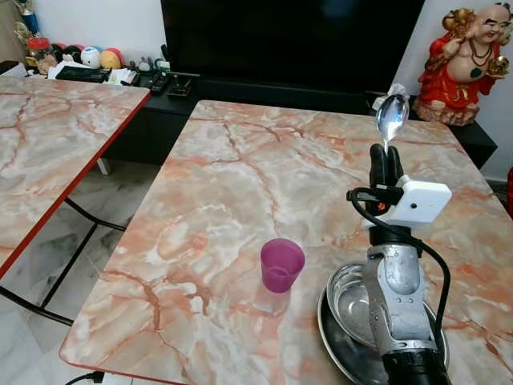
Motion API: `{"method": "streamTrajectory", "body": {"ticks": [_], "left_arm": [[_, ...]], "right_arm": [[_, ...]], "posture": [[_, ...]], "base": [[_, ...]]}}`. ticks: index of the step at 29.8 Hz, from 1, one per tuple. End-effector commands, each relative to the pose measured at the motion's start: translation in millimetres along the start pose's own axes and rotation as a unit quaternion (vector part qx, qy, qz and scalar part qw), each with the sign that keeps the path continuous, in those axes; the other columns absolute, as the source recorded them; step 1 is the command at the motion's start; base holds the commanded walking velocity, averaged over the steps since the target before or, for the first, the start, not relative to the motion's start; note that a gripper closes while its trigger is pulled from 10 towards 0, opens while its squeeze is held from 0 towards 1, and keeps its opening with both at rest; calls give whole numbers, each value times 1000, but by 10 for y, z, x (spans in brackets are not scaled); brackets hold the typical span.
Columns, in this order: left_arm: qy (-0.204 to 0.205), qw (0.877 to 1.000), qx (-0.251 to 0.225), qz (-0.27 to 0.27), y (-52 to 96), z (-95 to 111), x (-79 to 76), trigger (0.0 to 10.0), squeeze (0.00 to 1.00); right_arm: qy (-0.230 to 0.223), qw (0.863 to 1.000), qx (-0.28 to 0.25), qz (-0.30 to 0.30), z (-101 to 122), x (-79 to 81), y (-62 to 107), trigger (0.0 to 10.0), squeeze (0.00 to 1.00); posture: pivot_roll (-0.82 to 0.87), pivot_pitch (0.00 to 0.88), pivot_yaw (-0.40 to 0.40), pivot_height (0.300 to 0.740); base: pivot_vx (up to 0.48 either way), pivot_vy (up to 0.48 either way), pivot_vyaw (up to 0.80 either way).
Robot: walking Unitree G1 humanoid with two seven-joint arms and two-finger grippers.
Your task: Setting the table
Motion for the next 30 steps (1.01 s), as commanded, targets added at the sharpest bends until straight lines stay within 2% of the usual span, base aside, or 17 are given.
{"method": "streamTrajectory", "body": {"ticks": [1,13,30], "left_arm": [[5,1000,13,2,12,-80,-6,10000,0],[7,1000,13,3,10,-78,-4,10000,0],[9,1000,10,8,6,-54,17,10000,0]], "right_arm": [[4,1000,2,2,-3,-1,-20,10000,0],[5,1000,3,3,-7,0,-28,10000,0],[6,1000,4,1,-10,-2,-43,10000,0]], "posture": [[97,0,-62,740],[97,0,-65,740],[98,0,-66,740]], "base": [[-255,0,0],[-333,0,0],[0,0,0]]}}
Point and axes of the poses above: a point about 5 cm out from each wrist's last joint towards the gripper, its own y axis pointing back from the gripper into the wrist, its own z axis along the axis of the wrist's last joint, x = y × z, the point moved 6 cm from there along -y, pointing out of the wrist towards the gripper, and after that the axes turned 13 degrees about y, right-handed, at the moved point
